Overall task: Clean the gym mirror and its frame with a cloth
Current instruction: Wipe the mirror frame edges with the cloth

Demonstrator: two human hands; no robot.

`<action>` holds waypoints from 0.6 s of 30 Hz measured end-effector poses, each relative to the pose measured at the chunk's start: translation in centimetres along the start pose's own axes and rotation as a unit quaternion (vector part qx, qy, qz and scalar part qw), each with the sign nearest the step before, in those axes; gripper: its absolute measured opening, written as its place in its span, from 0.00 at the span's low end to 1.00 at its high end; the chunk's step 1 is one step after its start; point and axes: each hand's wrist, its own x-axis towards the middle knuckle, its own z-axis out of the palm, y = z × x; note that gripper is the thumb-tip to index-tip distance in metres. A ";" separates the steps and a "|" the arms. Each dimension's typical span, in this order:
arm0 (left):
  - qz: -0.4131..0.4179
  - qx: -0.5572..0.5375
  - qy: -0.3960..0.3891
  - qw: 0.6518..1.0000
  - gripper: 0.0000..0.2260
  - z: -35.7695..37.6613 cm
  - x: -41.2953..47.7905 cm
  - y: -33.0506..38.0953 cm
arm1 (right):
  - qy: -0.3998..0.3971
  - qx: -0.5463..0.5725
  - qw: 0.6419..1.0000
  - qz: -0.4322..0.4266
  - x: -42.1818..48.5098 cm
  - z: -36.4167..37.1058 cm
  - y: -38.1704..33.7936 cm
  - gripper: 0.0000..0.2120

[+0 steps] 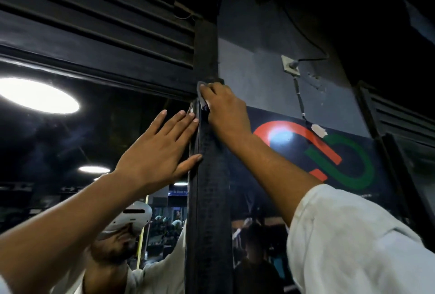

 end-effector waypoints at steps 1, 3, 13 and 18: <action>0.000 -0.002 -0.001 1.000 0.38 0.0 0.0 0.0 | 0.004 0.001 1.000 -0.009 0.1 -0.1 0.3 0.22; 0.000 -0.006 -0.001 1.000 0.38 0.0 0.0 0.0 | 0.006 0.006 1.000 -0.017 0.8 -0.5 0.9 0.20; 0.009 -0.008 -0.020 1.000 0.39 -0.3 -1.1 0.6 | 0.054 0.136 0.987 -0.065 -7.1 -0.4 -1.1 0.26; 0.010 -0.009 -0.031 0.999 0.39 -0.3 -1.6 0.8 | 0.048 0.097 0.993 -0.042 -4.0 -2.0 2.0 0.20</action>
